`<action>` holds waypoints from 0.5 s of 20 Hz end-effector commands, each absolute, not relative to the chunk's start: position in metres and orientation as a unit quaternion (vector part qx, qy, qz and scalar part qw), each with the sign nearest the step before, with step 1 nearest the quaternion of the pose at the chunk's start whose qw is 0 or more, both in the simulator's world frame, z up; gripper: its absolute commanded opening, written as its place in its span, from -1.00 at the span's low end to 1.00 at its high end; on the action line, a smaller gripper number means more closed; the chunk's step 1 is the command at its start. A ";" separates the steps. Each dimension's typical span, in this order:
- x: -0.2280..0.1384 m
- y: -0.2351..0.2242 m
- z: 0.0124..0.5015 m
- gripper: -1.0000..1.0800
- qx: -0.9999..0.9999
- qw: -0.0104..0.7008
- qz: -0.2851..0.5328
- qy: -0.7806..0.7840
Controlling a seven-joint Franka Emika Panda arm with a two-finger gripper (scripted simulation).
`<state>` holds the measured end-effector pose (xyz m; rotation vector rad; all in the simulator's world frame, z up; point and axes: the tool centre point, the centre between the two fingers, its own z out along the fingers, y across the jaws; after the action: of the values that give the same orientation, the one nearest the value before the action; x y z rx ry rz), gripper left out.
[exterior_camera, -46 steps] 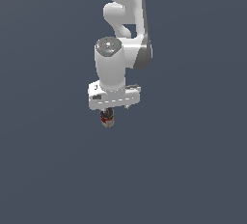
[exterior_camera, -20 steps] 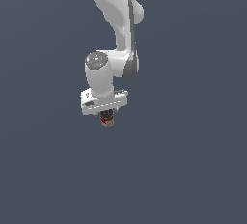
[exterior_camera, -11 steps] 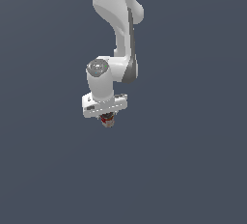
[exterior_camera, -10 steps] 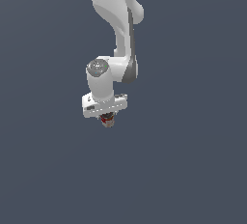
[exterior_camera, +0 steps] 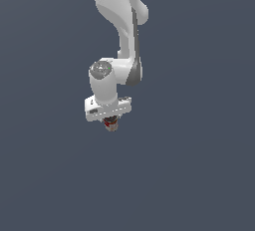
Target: Pick up the object and move it to a goal position.
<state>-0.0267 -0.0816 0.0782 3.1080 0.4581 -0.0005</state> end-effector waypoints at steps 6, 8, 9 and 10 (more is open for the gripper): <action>-0.036 -0.089 0.085 -1.00 0.989 0.000 0.000 0.146; -0.042 -0.093 0.090 -1.00 0.989 0.000 0.000 0.146; -0.045 -0.096 0.092 -1.00 0.989 0.000 0.000 0.146; -0.049 -0.099 0.095 -1.00 0.989 0.000 0.000 0.146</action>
<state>-0.0452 -0.0946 0.0893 3.1091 0.4596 -0.0068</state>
